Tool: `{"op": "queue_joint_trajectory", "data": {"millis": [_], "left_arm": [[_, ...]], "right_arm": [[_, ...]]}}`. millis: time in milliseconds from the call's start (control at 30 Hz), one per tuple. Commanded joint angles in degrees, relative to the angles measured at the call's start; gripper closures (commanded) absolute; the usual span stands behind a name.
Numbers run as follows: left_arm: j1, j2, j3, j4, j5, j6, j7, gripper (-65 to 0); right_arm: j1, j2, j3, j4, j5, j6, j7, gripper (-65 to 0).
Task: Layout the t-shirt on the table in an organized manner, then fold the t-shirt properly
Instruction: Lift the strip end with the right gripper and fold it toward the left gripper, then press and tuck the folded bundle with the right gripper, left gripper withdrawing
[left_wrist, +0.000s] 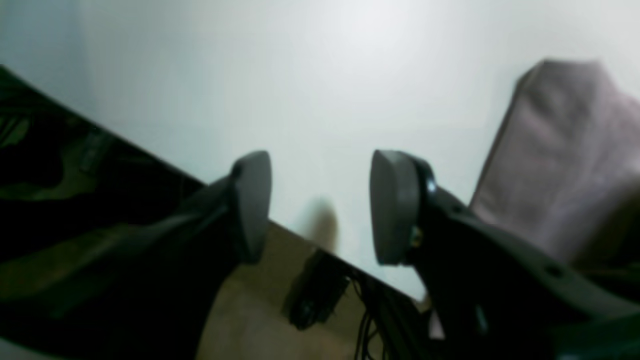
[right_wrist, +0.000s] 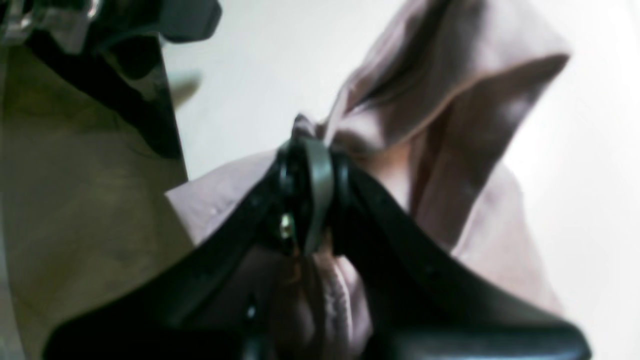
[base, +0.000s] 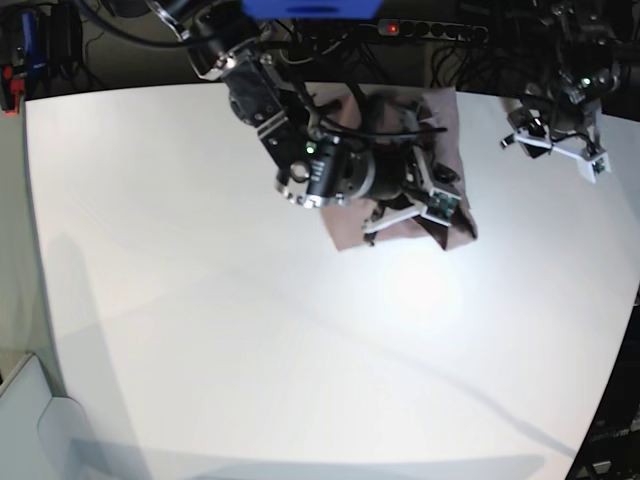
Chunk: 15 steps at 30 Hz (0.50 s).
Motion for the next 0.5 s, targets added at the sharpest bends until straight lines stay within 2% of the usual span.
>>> {"op": "queue_joint_trajectory", "data": {"millis": [0, 167, 333, 400, 467], "left_arm": [[-0.3, -0.6, -0.3, 1.0, 0.0, 0.3, -0.7, -31.6], [-0.3, -0.6, 0.0, 1.0, -0.2, 0.3, -0.7, -31.6], [-0.3, -0.6, 0.0, 0.9, 0.0, 0.3, -0.7, -31.6], [-0.3, -0.6, -0.2, 0.9, 0.0, 0.3, -0.7, -31.6], [-0.3, -0.6, -0.3, 0.9, 0.0, 0.3, -0.7, -31.6]], "right_arm": [[1.5, -0.9, 0.0, 0.1, 1.3, 0.4, 1.8, 0.0], [3.0, -0.9, 0.1, -4.0, 7.0, 0.4, 3.3, 0.0], [4.3, -0.9, 0.0, -6.5, 9.8, 0.4, 3.3, 0.0], [4.3, -0.9, -0.1, -6.5, 9.9, 0.4, 3.3, -4.0], [4.3, -0.9, -0.1, -6.5, 9.9, 0.4, 3.0, -12.9]]}}
